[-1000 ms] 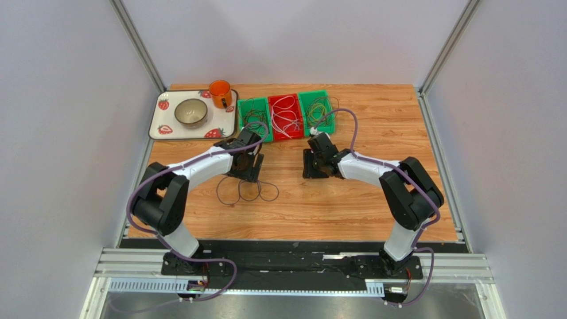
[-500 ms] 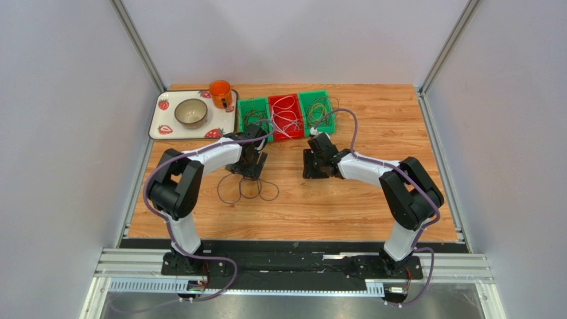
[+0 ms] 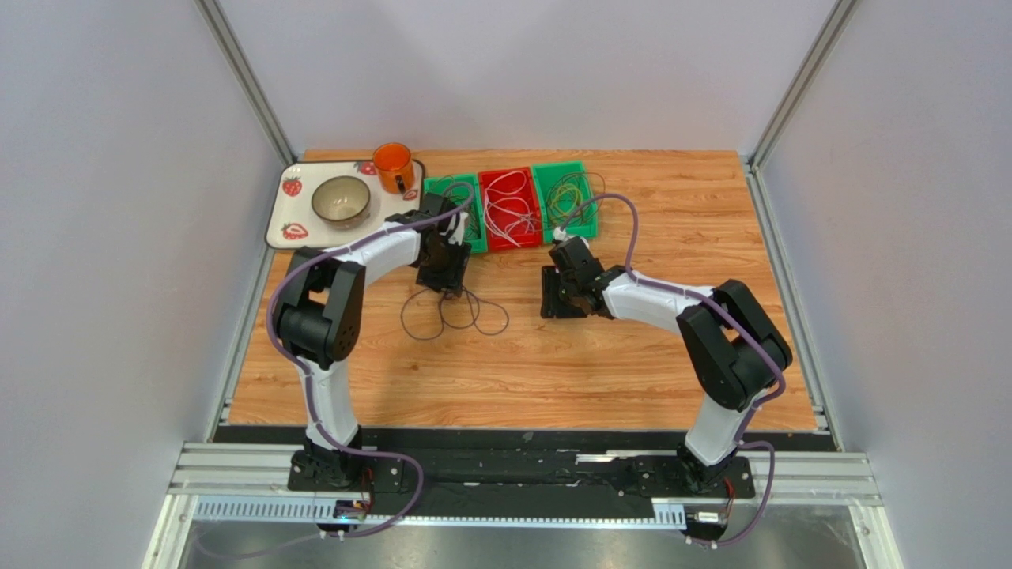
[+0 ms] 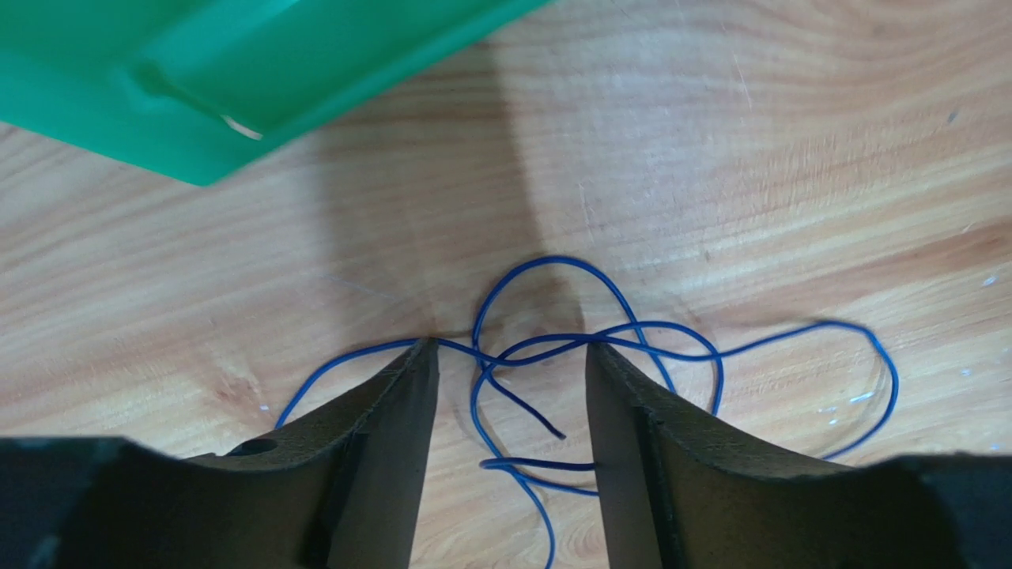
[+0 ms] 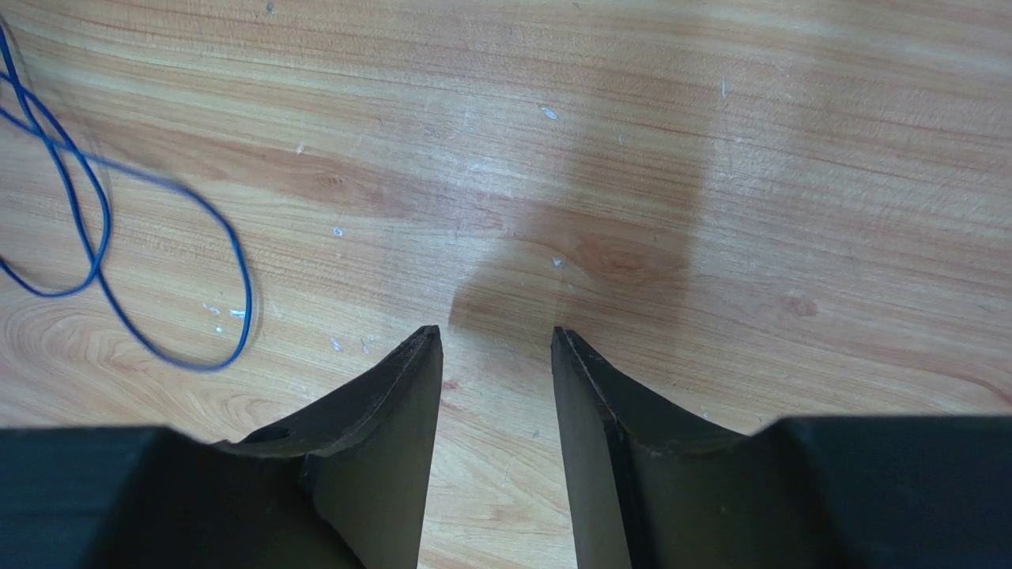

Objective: Untangle the cables

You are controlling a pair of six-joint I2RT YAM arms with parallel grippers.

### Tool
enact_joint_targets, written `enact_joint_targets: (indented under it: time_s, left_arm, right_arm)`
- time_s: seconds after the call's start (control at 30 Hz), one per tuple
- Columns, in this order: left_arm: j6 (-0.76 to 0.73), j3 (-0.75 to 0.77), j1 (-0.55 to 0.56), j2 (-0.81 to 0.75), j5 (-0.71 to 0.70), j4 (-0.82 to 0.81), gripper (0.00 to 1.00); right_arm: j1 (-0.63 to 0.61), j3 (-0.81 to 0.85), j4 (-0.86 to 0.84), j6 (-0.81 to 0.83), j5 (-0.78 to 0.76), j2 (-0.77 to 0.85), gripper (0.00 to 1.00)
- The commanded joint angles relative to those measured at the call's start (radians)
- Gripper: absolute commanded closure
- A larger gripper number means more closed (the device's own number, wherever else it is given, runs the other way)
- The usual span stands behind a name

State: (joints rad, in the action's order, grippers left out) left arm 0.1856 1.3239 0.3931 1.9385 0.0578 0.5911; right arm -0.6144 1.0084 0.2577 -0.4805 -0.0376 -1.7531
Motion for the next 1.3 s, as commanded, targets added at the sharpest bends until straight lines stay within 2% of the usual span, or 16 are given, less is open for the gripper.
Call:
enact_joint_targets:
  time_s: [0.0,0.1,0.13,0.23,0.37,0.53,0.7,0.9,1.03,1.27]
  left_arm:
    - [0.025,-0.034,-0.022,0.037,0.119,-0.043,0.44]
    - [0.028,-0.057,-0.017,0.025,0.12,-0.051,0.59]
    - [0.031,-0.061,-0.013,0.024,0.11,-0.053,0.68]
    - [0.04,-0.084,0.019,0.014,0.054,-0.047,0.77]
    - [0.058,-0.124,0.055,-0.001,0.007,-0.042,0.83]
    - [0.08,-0.14,0.101,-0.006,-0.082,-0.037,1.0]
    - [0.104,-0.146,0.127,-0.021,-0.13,-0.021,1.0]
    - [0.127,-0.138,0.135,-0.215,-0.104,0.025,1.0]
    - [0.13,-0.02,0.142,-0.276,-0.133,0.171,1.0]
    - [0.14,0.144,0.145,-0.389,-0.191,0.309,1.0]
  right_arm:
    - [-0.005,0.029,-0.003,0.01,-0.022,-0.011,0.56]
    - [-0.005,0.03,-0.002,0.01,-0.024,-0.011,0.56]
    - [-0.005,0.03,-0.002,0.01,-0.022,-0.011,0.56]
    - [-0.007,0.029,0.0,0.008,-0.025,-0.011,0.56]
    - [-0.007,0.026,-0.003,0.008,-0.024,-0.006,0.56]
    - [-0.007,0.018,-0.009,0.01,-0.024,0.0,0.56]
    - [-0.007,0.001,-0.024,0.006,-0.022,0.013,0.56]
    - [-0.005,-0.031,-0.054,0.0,-0.036,0.049,0.56]
    - [-0.007,-0.07,-0.09,-0.016,-0.062,0.087,0.57]
    - [-0.005,-0.169,-0.164,-0.053,-0.133,0.178,0.57]
